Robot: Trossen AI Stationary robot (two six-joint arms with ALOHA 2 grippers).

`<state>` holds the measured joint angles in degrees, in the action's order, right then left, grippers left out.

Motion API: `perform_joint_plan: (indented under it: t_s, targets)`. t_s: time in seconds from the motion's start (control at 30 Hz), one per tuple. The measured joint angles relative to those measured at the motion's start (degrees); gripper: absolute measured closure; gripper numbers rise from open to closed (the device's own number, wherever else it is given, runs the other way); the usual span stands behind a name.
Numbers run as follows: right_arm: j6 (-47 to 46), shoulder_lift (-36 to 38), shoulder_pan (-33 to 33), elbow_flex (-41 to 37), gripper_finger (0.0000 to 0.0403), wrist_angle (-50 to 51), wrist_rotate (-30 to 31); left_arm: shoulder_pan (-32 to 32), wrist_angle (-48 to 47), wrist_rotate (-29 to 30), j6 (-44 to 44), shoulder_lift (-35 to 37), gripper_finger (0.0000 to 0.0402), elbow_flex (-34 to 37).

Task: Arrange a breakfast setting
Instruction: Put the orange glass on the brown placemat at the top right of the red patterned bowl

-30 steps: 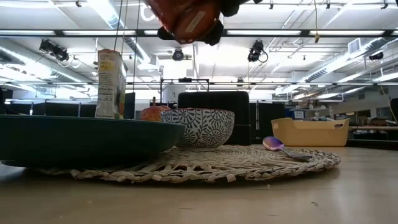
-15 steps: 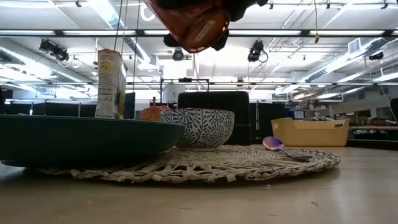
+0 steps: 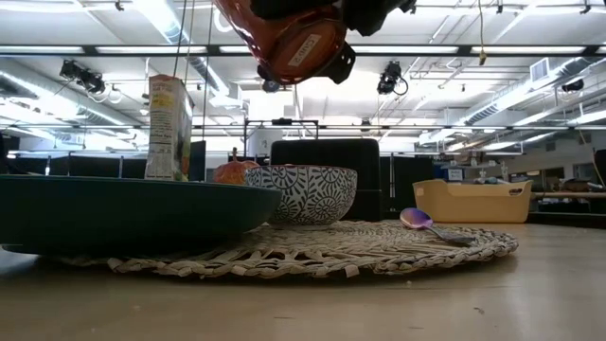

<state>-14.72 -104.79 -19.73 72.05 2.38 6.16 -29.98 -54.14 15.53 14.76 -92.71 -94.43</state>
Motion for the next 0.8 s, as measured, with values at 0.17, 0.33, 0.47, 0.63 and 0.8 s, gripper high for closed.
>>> perform_joint_plan:
  t_s: [0.17, 0.33, 0.47, 0.63, 0.8]
  targets:
    - [-0.30, 0.00, 0.36, -0.02, 0.0085, -0.14, -0.01, 0.00, -0.08, 0.18, 0.02, 0.02, 0.0384, 0.00]
    - [-0.12, -0.15, 0.37, -0.04, 0.0085, -1.81, 0.06, -0.01, 1.31, 0.71, 2.71, 0.09, 0.0352, -0.05]
    - [0.73, -0.13, 0.41, -0.09, 0.0085, -3.71, 0.46, -0.03, 0.35, 0.87, 4.41, 0.19, 0.0308, -0.09]
    - [1.86, -0.09, -0.75, -0.07, 0.0085, -3.73, 1.81, -1.83, -1.78, -1.66, 5.69, 2.85, 0.0249, -0.07]
    - [2.67, -0.04, -2.22, -0.07, 0.0085, -3.44, 6.09, -6.82, -2.56, -1.22, 8.89, 8.24, 0.0225, -0.07]
